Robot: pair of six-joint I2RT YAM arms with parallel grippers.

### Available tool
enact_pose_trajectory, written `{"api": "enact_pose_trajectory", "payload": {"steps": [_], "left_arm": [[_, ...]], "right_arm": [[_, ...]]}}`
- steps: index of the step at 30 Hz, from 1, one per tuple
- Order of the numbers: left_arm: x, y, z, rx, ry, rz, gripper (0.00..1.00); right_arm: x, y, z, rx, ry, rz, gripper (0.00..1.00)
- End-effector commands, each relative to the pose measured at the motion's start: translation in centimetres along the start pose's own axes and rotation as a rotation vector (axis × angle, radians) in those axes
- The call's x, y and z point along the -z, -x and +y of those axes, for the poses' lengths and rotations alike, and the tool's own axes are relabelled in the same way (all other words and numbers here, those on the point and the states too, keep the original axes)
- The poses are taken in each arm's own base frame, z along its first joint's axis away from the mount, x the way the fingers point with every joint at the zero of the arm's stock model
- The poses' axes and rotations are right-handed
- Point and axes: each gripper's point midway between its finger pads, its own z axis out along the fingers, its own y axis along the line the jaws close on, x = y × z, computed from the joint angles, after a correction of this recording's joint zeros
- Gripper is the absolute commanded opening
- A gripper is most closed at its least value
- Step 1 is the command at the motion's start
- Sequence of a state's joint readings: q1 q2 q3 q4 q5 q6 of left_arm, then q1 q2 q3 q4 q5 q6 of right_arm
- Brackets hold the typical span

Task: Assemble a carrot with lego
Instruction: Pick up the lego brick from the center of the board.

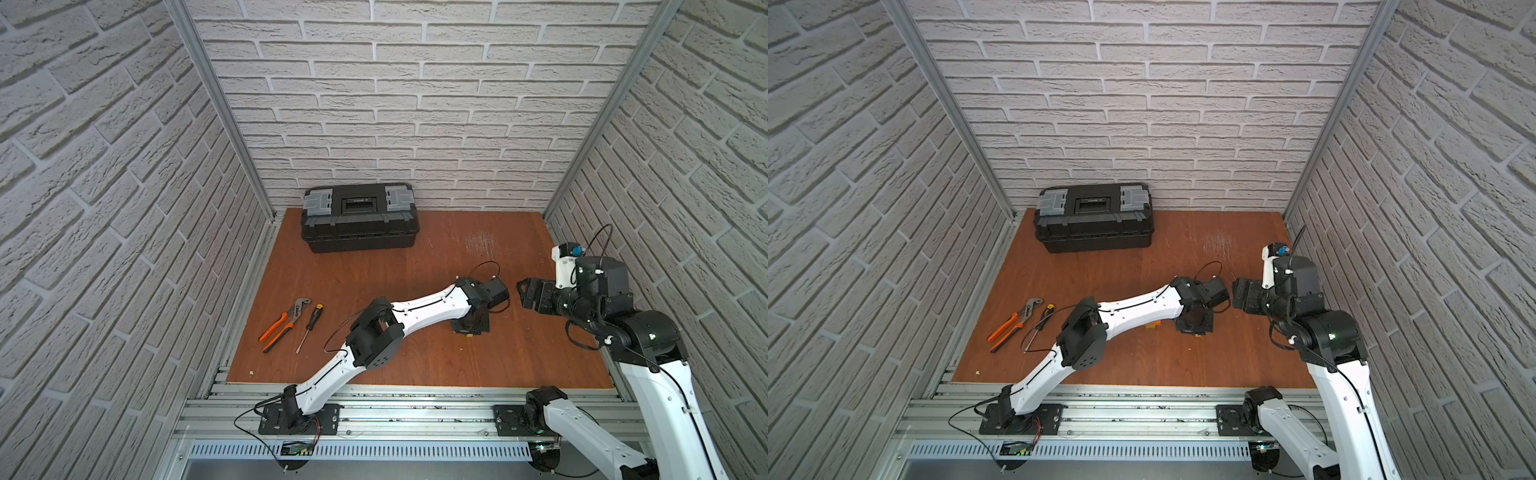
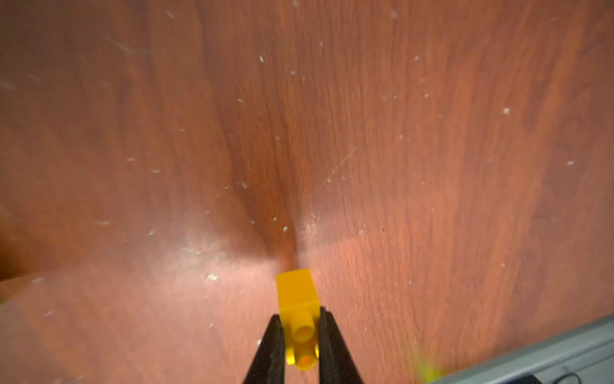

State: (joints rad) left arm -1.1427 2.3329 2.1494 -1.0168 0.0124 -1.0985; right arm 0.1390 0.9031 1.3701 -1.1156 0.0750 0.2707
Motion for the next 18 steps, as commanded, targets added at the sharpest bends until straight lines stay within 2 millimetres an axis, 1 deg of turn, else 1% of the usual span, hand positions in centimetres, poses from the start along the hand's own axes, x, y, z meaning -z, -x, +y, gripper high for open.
{"api": "enact_pose_trajectory", "payload": {"steps": [1, 3, 5, 6, 7, 9, 10, 12, 13, 15, 16, 18], "left_arm": [[11.1, 1.9, 1.5, -0.033, -0.066, -0.155, 0.0], [14.4, 1.3, 3.7, -0.017, -0.071, -0.186, 0.0], [17.4, 0.6, 6.0, 0.01, -0.086, -0.214, 0.0], [18.6, 0.1, 7.6, 0.028, -0.087, -0.227, 0.0], [19.8, -0.4, 9.1, 0.049, -0.089, -0.241, 0.0], [21.6, -1.3, 12.1, 0.094, -0.099, -0.265, 0.0], [22.1, -1.8, 13.6, 0.12, -0.105, -0.267, 0.0], [22.3, -2.4, 16.4, 0.167, -0.112, -0.257, 0.0], [22.2, -2.8, 17.9, 0.195, -0.113, -0.249, 0.0], [21.5, -3.1, 19.8, 0.234, -0.121, -0.229, 0.0], [21.1, -3.2, 20.4, 0.248, -0.13, -0.22, 0.0], [20.3, -3.3, 21.2, 0.263, -0.147, -0.195, 0.0]], "right_arm": [[-1.1, 4.4, 1.2, 0.137, 0.019, -0.078, 1.0], [-2.7, 5.5, 2.7, 0.149, 0.082, -0.057, 1.0], [-4.2, 6.2, 5.1, 0.206, 0.204, -0.076, 1.0], [-4.7, 6.6, 6.3, 0.249, 0.265, -0.109, 1.0], [-5.2, 6.4, 7.6, 0.315, 0.34, -0.135, 1.0], [-6.1, 5.1, 10.3, 0.471, 0.504, -0.189, 1.0], [-6.9, 4.1, 11.2, 0.534, 0.56, -0.201, 1.0], [-8.4, 1.6, 12.9, 0.658, 0.677, -0.2, 1.0], [-9.1, -0.4, 13.9, 0.73, 0.744, -0.184, 1.0], [-10.0, -3.2, 15.6, 0.849, 0.85, -0.176, 0.99], [-10.8, -4.1, 16.0, 0.864, 0.872, -0.179, 0.98], [-12.6, -5.5, 16.2, 0.883, 0.897, -0.168, 0.96]]}}
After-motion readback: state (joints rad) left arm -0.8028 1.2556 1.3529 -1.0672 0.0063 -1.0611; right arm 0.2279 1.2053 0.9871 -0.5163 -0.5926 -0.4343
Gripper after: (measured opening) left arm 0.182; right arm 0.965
